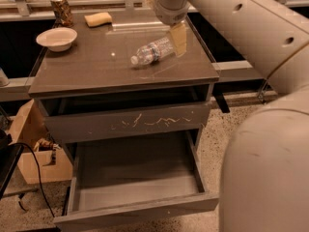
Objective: Place water bottle into middle drawer
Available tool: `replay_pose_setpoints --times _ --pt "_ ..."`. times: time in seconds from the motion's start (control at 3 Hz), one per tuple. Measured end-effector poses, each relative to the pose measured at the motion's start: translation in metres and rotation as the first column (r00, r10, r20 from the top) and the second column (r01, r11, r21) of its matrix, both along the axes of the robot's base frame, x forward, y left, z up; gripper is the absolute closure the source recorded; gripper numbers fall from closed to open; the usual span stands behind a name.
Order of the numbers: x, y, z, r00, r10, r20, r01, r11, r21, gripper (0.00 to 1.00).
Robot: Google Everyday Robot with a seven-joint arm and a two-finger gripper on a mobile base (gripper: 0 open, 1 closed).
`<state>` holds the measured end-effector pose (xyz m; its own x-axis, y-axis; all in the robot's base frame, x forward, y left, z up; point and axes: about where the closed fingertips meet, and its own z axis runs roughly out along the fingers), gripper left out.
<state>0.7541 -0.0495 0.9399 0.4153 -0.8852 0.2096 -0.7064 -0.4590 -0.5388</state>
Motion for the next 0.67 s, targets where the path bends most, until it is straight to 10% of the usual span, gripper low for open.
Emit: replay_pose_setpoints --times 0.67 --pt "0.03 0.009 -0.031 0.9965 -0.022 -0.081 0.018 0.999 -0.05 0.0"
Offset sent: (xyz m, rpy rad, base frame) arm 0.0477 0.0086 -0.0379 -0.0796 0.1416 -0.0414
